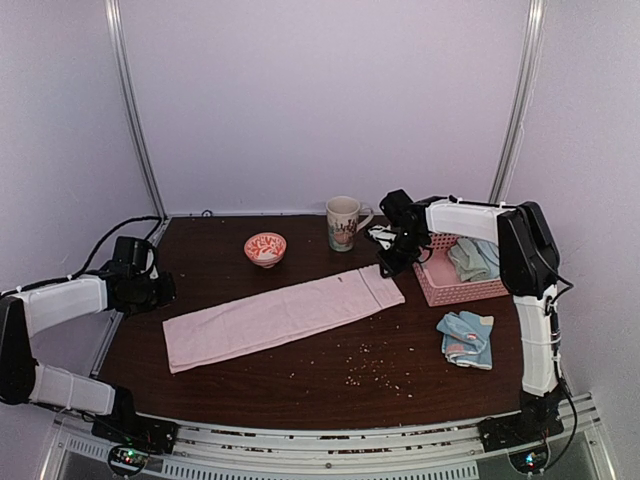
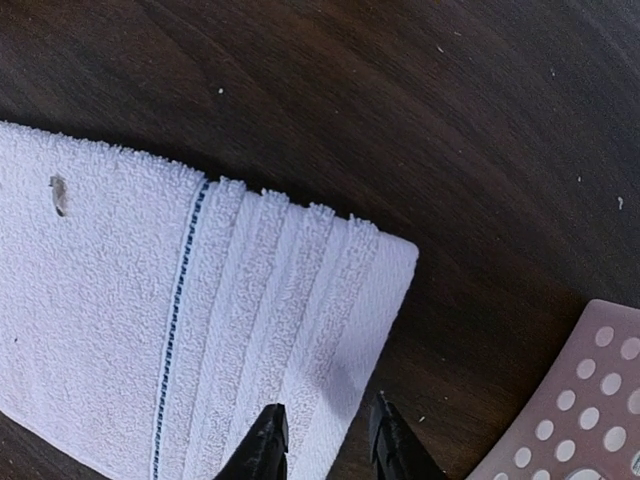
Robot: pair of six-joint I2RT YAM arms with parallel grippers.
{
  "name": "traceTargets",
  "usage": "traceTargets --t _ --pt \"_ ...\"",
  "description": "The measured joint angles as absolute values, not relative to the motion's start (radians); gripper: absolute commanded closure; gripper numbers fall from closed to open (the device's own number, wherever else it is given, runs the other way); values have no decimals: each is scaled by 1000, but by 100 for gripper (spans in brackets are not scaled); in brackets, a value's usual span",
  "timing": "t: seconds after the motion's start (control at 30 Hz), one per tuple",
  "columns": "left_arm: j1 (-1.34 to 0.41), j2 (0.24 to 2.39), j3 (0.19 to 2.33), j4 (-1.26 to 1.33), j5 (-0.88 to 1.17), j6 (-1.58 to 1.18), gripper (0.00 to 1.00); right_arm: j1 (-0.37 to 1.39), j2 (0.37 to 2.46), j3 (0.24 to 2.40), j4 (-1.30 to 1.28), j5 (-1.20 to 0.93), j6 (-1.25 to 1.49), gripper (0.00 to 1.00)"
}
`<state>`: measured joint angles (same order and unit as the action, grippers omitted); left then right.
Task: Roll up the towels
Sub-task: Pick up the towel from the center of the board.
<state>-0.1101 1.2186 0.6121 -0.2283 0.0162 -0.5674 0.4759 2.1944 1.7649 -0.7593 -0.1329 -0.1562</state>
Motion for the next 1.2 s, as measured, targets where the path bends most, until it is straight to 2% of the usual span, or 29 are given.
traceTargets --t 0.63,0.83,0.9,1.03,1.2 --pt "-110 1219 593 -224 77 -566 100 473 2262 1785 -775 -141 -154 67" --pt "-110 1219 593 -223 93 -566 100 474 2271 1800 -788 -152 -169 78" --pt "-110 1219 593 -216 95 -566 100 478 2272 1800 -788 -145 -177 88" --pt "-110 1224 593 -205 102 -566 100 488 2281 1816 -789 -130 -184 100" --pt "-110 1242 593 -202 120 -559 100 492 2290 1842 -794 -114 -185 100"
